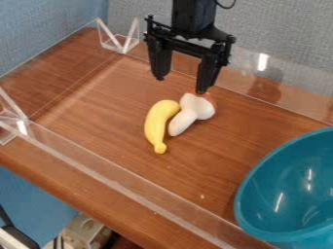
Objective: Put the mushroom in the blue bowl
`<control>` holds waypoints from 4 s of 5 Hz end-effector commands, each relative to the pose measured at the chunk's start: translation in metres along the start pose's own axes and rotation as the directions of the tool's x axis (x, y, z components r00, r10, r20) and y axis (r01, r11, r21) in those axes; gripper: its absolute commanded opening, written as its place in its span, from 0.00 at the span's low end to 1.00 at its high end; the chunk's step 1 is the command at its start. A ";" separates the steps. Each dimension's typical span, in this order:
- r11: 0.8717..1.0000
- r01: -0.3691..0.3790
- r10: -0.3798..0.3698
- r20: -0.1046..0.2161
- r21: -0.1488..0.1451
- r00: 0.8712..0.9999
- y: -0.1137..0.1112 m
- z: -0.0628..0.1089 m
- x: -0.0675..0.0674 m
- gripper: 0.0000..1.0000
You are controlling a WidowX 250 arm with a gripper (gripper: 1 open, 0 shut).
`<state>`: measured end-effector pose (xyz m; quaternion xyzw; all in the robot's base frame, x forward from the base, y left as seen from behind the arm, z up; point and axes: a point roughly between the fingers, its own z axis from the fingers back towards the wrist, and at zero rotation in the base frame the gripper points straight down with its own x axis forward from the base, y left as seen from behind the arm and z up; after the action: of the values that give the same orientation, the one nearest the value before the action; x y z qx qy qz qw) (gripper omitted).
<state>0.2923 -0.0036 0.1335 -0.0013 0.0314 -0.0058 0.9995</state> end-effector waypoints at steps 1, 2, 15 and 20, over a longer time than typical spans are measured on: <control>1.000 0.009 -0.009 -0.009 0.004 1.000 -0.002 -0.018 0.001 1.00; 1.000 0.016 -0.016 -0.019 0.012 1.000 -0.007 -0.044 0.005 1.00; 0.996 -0.085 0.084 0.079 0.019 0.993 -0.037 -0.042 0.015 1.00; 1.000 -0.002 0.002 0.097 0.007 0.995 -0.036 -0.024 0.007 1.00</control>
<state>0.2934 -0.0433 0.0887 0.0064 0.0200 -0.0108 0.9997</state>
